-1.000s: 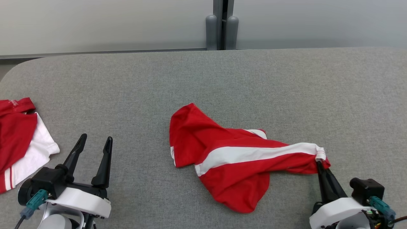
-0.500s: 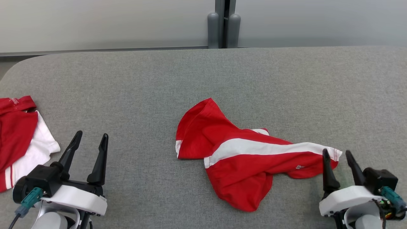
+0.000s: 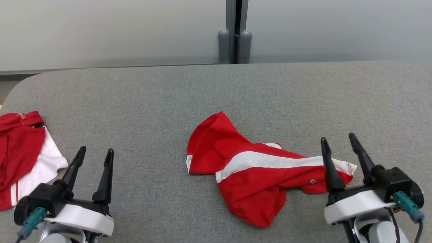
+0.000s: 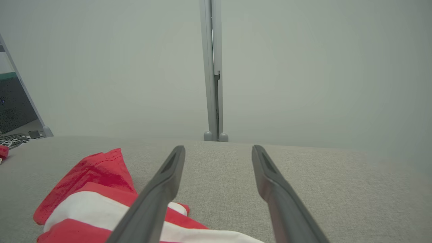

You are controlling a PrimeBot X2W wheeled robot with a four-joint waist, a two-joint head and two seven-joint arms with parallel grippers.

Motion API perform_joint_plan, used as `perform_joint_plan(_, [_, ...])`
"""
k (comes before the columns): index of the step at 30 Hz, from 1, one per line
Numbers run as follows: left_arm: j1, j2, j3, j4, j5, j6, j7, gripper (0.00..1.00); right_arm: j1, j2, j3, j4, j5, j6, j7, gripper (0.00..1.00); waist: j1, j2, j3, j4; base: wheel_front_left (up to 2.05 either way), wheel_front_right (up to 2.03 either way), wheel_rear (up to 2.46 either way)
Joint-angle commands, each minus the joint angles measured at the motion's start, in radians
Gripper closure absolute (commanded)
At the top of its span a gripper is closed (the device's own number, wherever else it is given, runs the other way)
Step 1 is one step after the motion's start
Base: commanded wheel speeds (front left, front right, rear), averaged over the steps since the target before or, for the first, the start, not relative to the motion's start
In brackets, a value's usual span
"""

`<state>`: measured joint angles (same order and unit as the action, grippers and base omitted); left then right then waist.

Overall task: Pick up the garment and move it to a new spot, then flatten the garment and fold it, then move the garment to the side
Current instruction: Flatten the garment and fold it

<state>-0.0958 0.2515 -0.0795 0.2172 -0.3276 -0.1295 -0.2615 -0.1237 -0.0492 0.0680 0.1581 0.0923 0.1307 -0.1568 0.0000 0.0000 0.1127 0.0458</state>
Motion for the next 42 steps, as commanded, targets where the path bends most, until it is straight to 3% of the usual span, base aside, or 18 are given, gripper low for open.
perform_joint_plan(1, [0.012,-0.001,-0.001,0.002,0.009,0.003,-0.005,0.00,0.025,-0.002,0.014,-0.024,-0.003,0.000,0.020,0.00,0.0000,0.0000,-0.015,0.006,0.00,0.00,0.00])
perform_joint_plan(13, [0.059,-0.019,-0.028,0.020,0.022,0.014,-0.005,0.00,0.147,-0.003,0.080,-0.117,0.034,0.000,0.099,0.00,0.0000,0.0000,-0.068,0.012,0.00,0.00,0.00])
perform_joint_plan(35, [0.047,-0.003,-0.050,0.008,-0.002,0.016,0.003,0.00,0.135,-0.003,0.072,-0.119,0.034,0.000,0.109,0.00,0.0000,0.0000,-0.061,0.014,0.00,0.00,0.00])
perform_joint_plan(42, [0.010,-0.022,-0.117,-0.006,-0.009,0.007,0.031,0.00,0.127,-0.003,0.070,-0.121,0.031,0.000,0.110,0.00,0.0000,0.0000,-0.048,0.013,0.00,0.00,0.00])
